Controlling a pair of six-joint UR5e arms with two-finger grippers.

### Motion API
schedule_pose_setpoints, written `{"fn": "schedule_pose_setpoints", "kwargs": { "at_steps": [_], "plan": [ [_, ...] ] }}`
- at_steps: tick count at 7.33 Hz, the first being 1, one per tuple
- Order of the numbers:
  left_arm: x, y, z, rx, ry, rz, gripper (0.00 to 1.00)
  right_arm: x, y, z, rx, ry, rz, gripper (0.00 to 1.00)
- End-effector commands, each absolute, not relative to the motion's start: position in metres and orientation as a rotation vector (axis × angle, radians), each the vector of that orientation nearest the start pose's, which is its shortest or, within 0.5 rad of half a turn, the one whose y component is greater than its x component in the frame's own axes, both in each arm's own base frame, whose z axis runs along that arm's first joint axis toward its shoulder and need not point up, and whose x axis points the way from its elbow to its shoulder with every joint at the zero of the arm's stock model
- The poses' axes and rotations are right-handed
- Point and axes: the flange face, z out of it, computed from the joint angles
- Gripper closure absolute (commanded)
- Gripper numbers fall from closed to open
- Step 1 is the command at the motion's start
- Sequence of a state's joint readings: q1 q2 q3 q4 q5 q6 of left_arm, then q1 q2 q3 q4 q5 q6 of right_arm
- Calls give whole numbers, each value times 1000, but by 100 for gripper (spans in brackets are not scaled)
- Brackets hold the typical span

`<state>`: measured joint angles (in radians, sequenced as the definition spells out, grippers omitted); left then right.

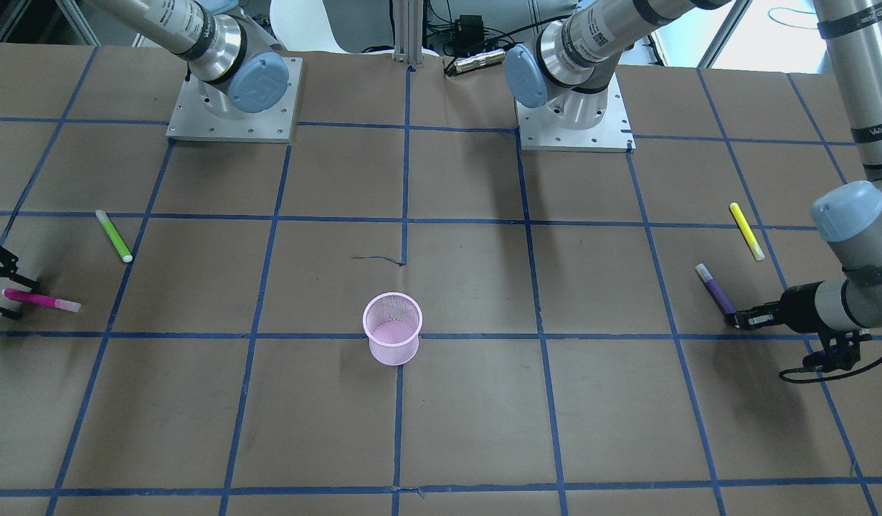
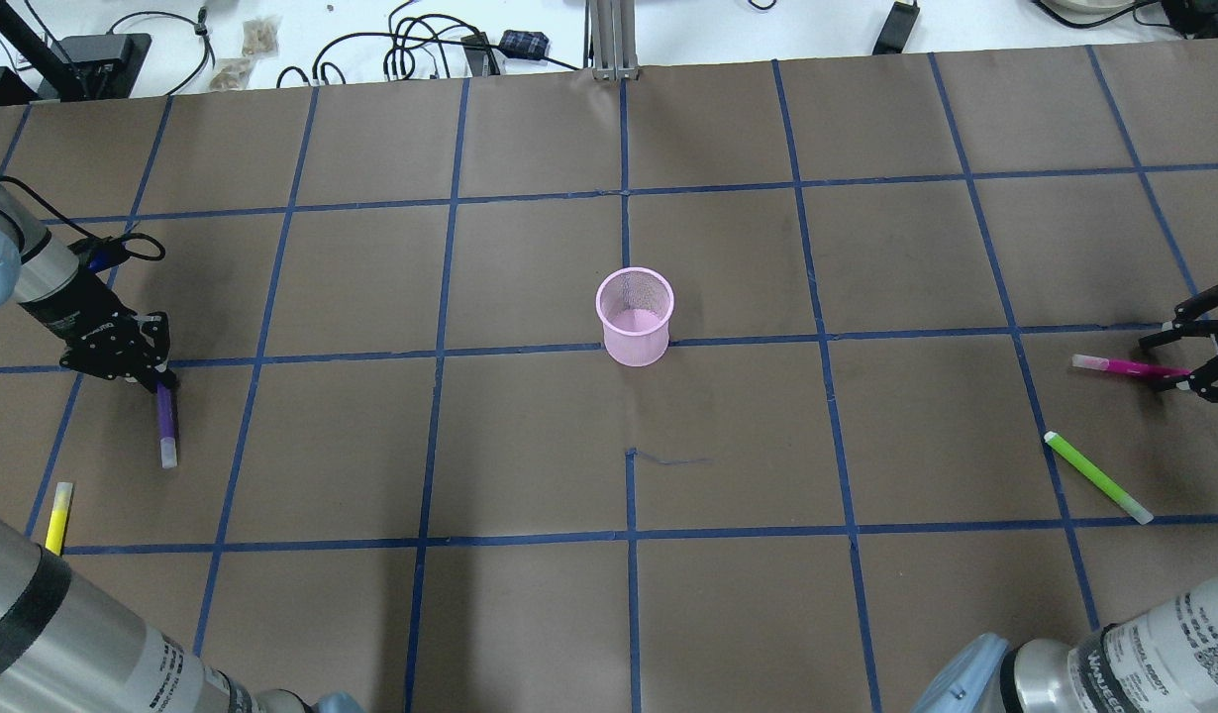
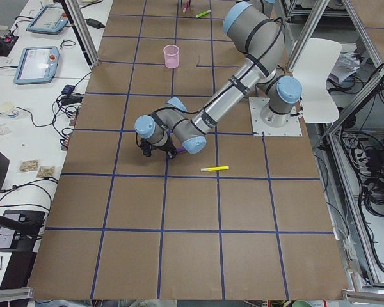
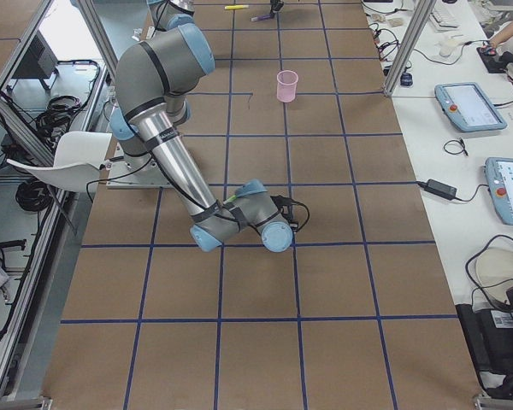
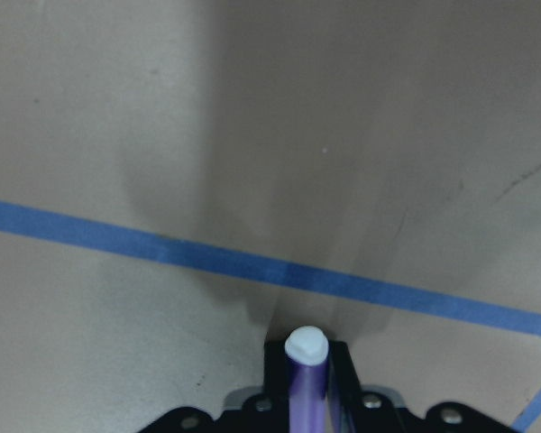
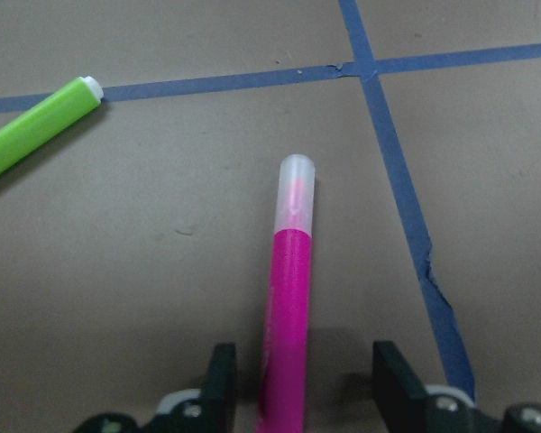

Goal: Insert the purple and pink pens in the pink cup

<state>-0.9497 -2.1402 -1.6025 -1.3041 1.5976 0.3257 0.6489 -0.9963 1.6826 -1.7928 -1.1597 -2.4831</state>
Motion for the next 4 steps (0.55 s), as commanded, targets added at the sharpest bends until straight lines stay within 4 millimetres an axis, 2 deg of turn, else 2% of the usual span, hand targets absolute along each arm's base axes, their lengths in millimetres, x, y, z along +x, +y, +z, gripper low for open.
{"fn": "schedule_pose_setpoints", "kwargs": {
  "at_steps": [1,2,3,4],
  "plan": [
    [244,-581,215,-462,3174,405,100,-359,-490,143,-1786,1978,-638,67],
    [237,-584,239,-471,3159,349,100,-359,-489,143,-1784,1976,-634,71],
    [220,-589,268,-438,3147,280,100,-359,-489,143,-1783,1977,-634,72],
    [190,-593,294,-368,3140,220,100,-358,-489,145,-1776,1976,-637,73]
  ]
}}
